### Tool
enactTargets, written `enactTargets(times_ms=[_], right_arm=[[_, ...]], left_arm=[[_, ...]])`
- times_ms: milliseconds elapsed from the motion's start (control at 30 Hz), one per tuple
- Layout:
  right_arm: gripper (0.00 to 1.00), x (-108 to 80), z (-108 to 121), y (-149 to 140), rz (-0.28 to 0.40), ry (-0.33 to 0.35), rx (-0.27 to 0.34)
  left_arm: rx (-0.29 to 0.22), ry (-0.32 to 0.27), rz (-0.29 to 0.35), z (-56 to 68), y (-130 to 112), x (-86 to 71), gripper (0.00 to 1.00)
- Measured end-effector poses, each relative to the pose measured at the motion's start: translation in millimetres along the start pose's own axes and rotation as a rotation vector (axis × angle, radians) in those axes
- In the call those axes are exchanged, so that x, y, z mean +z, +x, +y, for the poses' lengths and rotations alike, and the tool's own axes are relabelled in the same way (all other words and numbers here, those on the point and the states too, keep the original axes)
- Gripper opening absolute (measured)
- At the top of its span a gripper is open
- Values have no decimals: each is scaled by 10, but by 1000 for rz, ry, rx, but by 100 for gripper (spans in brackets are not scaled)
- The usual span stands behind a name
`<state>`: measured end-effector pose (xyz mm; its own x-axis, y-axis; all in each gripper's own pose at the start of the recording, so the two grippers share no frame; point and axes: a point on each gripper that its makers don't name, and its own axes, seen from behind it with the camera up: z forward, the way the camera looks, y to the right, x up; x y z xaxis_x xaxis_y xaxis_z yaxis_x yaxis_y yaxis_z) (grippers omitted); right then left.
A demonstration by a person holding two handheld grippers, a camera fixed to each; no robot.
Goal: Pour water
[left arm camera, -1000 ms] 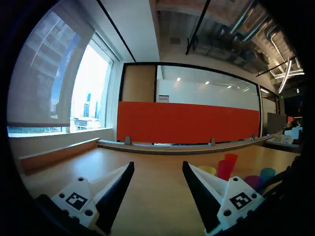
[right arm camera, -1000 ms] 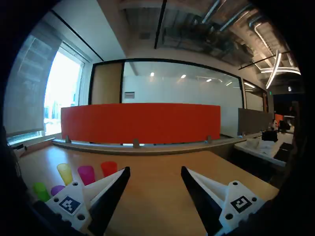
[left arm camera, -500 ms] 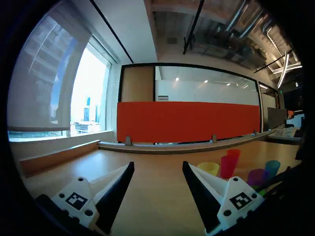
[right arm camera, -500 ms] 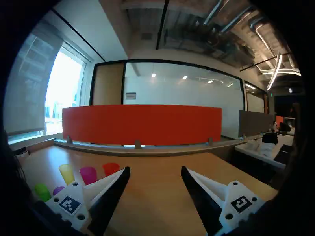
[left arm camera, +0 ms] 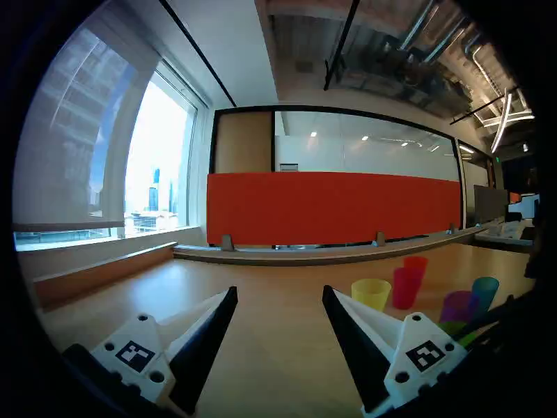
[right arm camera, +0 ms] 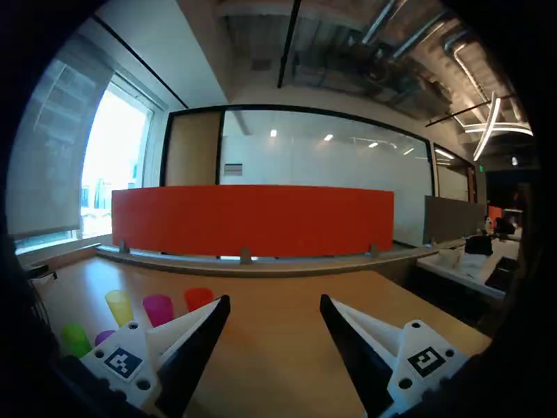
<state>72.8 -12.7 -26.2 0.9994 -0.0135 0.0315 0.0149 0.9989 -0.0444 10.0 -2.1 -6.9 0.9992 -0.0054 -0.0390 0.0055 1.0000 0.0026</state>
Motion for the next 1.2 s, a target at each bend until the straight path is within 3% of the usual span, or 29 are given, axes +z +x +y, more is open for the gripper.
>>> enactTargets(times_ms=[600,1200], right_arm=[[100,-68,35,13,15,4,-3],[100,7,-69,38,65,32,-39]], left_arm=[[4,-8,-37,22,-95,53,90],[5,-7,-39,22,-103,54,90]])
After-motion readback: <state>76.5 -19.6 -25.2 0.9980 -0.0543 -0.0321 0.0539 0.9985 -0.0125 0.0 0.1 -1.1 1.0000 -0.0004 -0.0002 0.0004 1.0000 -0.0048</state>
